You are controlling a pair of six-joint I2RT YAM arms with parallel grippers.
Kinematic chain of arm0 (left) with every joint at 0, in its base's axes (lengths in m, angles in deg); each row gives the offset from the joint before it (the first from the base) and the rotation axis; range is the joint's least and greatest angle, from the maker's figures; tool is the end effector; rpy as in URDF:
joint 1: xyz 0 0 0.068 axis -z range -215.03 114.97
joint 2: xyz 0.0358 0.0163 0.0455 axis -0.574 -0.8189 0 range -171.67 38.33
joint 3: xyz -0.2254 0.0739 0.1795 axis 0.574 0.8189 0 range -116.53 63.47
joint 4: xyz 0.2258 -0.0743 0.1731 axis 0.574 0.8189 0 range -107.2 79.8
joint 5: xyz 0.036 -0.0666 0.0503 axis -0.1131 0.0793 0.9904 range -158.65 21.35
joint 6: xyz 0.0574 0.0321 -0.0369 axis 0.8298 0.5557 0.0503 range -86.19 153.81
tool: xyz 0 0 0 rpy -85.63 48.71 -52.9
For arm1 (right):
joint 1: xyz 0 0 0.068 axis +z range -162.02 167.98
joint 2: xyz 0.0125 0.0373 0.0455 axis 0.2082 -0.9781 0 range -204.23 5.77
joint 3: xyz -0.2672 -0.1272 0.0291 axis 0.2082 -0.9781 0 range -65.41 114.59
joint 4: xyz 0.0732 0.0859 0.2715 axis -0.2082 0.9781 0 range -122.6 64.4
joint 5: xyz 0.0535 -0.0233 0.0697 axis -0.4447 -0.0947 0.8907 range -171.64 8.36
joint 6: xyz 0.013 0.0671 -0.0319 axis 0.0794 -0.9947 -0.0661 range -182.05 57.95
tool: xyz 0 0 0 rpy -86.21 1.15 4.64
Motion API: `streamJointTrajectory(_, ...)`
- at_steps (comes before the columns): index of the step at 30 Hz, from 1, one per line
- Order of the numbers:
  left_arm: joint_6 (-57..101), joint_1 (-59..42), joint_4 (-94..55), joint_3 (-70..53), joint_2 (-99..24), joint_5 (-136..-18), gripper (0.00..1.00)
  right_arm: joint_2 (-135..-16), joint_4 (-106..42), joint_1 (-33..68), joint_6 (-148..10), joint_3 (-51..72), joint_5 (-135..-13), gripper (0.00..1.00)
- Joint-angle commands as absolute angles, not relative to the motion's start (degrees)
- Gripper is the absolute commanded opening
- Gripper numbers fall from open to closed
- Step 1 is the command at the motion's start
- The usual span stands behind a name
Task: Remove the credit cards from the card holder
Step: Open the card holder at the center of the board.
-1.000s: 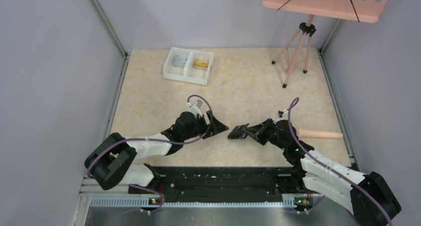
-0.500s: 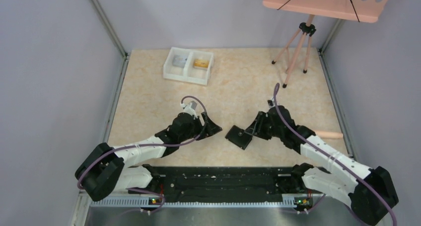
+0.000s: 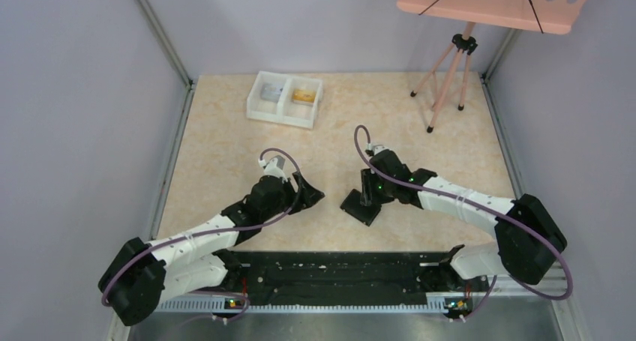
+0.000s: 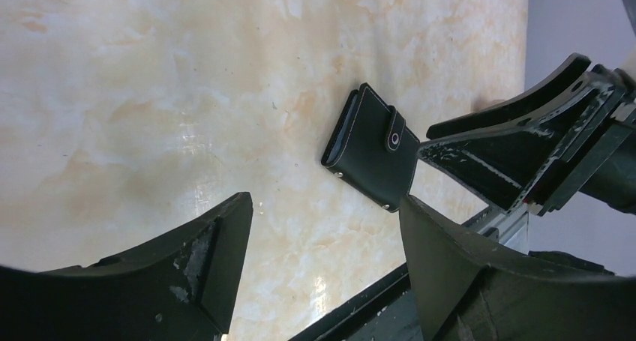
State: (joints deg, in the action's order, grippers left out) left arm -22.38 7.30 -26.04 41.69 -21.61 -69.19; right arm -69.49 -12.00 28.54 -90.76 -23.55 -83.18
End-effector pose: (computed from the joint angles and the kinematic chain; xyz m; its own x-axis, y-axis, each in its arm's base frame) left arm 0.1857 -0.1702 0.1711 -0.7659 -0.4262 -0.4814 0.0773 0.6823 -0.7270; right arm 0.2242 0.1895 0.1782 -0.8456 -0.0916 -0.5260 -0.2643 0.9278 0.2634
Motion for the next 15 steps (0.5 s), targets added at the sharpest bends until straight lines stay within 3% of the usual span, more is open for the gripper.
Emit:
streamJointTrajectory(1,-21.47,7.42,-23.85,43.21,-17.64,-64.17,0.77,-72.25,-14.03,32.09,-86.41,-19.37,-86.39,0.41)
streamJointTrajectory(12,-21.56,7.40,-21.59,43.51,-15.46,-62.28,0.78,-81.54,-11.47,36.98,-85.64,-15.74,-95.93,0.37)
streamJointTrajectory(15,-21.40,7.42,-22.17,43.74,-15.57,-63.11,0.77,-83.00,-10.60,37.34,-86.72,-15.86,-97.25,0.30)
